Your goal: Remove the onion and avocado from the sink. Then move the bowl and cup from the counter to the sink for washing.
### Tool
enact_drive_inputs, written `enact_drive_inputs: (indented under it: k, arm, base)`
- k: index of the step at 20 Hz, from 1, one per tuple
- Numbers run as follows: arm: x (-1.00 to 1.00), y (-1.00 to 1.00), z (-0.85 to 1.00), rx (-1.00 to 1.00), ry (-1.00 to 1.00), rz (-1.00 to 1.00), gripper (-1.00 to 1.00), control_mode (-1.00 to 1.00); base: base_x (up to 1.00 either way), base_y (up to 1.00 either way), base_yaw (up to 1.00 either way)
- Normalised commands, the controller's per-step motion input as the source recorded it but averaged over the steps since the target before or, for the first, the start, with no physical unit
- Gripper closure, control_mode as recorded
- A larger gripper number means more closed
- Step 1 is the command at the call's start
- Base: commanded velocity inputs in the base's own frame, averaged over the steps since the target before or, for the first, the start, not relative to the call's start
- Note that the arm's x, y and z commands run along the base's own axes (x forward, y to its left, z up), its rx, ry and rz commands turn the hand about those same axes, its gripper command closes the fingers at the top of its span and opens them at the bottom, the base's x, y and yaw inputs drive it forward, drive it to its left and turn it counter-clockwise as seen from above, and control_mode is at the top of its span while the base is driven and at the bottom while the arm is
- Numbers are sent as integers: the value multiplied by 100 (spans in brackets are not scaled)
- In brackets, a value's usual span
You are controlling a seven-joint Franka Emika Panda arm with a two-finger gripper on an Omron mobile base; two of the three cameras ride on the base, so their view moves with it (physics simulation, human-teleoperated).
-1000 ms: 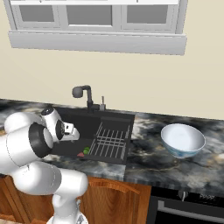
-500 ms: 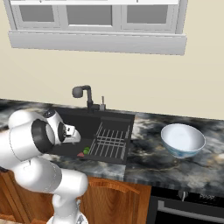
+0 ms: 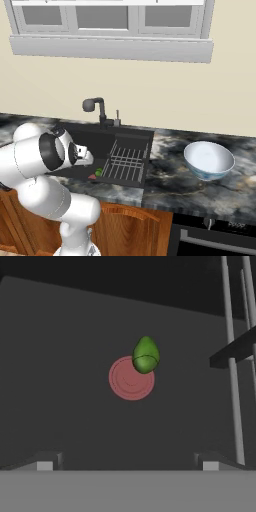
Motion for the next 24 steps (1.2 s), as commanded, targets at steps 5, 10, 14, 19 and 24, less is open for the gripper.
enact_drive_inputs:
  k: [5,10,14,19,24]
  arm:
    - [0,-4,-11,0,-2,0,-100,-100]
    - [0,-4,-9,0,-2,0,-100,-100]
    - [0,-7,-7,0,-1,0,-100,-100]
    - [1,-7,-4,0,-1,0,-100,-100]
    - [1,-8,-3,0,0,0,-100,-100]
  base:
    - [0,0,0]
    - [0,0,0]
    - [0,0,0]
    - [0,0,0]
    - [0,0,0]
